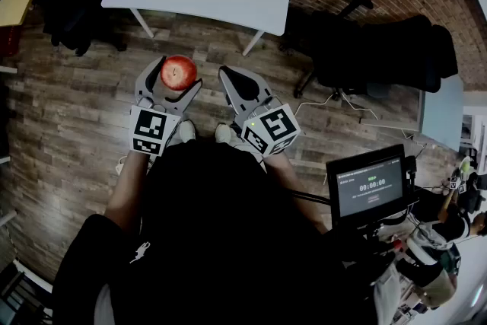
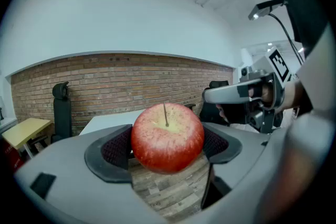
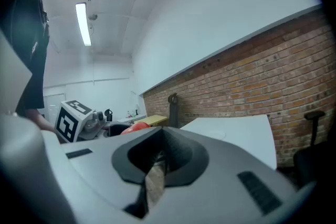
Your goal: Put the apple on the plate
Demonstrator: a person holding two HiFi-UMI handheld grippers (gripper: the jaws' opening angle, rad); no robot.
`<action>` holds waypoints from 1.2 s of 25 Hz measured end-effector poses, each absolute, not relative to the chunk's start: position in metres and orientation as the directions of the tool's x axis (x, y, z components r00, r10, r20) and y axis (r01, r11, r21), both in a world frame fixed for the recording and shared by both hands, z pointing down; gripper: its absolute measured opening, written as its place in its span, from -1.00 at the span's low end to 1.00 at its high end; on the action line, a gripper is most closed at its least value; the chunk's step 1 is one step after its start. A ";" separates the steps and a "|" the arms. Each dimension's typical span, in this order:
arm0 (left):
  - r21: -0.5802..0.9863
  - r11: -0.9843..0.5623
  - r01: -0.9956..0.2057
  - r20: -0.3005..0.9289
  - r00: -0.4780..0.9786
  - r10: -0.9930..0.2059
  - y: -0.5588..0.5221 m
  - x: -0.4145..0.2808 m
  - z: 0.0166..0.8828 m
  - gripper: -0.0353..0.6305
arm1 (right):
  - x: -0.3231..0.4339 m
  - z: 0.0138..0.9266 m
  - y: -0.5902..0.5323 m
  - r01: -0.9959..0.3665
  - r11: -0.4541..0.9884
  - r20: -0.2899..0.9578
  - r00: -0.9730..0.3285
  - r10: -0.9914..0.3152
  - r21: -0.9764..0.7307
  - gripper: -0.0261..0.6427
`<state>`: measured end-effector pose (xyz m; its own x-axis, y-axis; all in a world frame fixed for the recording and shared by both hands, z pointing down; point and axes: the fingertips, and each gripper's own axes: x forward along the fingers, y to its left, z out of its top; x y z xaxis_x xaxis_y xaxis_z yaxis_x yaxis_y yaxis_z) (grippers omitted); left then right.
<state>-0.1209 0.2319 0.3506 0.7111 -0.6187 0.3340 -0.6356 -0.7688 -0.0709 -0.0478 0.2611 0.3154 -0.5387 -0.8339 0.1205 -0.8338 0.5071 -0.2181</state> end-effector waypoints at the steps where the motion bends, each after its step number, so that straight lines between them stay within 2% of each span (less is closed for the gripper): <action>1: -0.074 -0.769 -0.635 0.333 0.711 -0.619 0.229 -0.120 0.349 0.32 | -0.047 0.316 0.260 -0.834 0.507 0.120 -0.538 -0.834 -0.217 -0.91; 30: -0.090 -0.752 -0.653 0.369 0.679 -0.635 0.231 -0.115 0.366 0.32 | -0.023 0.331 0.267 -0.818 0.509 0.128 -0.554 -0.823 -0.266 -0.91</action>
